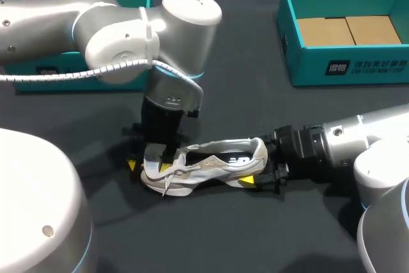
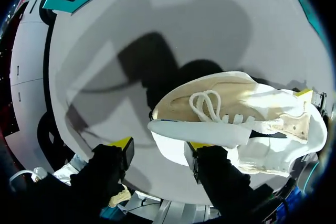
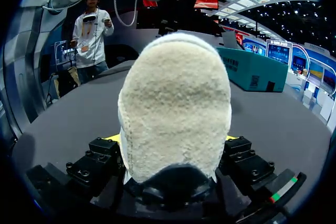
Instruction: Take the shoe out of the shoebox, open the shoe tongue, remove and reinsert the insole, then place the shoe into the shoebox
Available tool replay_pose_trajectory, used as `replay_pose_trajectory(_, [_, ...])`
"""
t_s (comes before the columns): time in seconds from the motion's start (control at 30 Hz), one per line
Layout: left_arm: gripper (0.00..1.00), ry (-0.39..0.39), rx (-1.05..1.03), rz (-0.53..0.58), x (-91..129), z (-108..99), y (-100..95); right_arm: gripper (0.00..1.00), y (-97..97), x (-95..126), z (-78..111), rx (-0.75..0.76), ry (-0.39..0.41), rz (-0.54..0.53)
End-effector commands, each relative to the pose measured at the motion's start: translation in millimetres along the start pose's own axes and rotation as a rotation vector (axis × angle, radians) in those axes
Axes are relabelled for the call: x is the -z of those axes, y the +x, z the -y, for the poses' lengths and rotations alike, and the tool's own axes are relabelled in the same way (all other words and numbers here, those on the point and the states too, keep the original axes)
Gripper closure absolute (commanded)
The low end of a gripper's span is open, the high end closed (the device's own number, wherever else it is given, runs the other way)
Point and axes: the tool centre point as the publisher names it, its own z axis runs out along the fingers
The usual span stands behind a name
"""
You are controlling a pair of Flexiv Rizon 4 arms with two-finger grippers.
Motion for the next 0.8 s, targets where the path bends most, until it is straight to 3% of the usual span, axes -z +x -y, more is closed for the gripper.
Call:
replay_pose_trajectory(0.03, [0.33,0.012,0.006,-0.007,0.7,-1.3,-5.5,1.00,0.6,0.1,-0.6,0.000,0.005,0.001])
replay_pose_trajectory(0.43, [0.40,0.116,-0.111,-0.210,77.0,-16.1,-16.5,1.00,0.6,0.1,-0.6,0.000,0.005,0.001])
replay_pose_trajectory(0.8, [0.40,0.221,-0.400,-0.285,142.5,-27.1,24.1,1.00,0.6,0.1,-0.6,0.000,0.005,0.001])
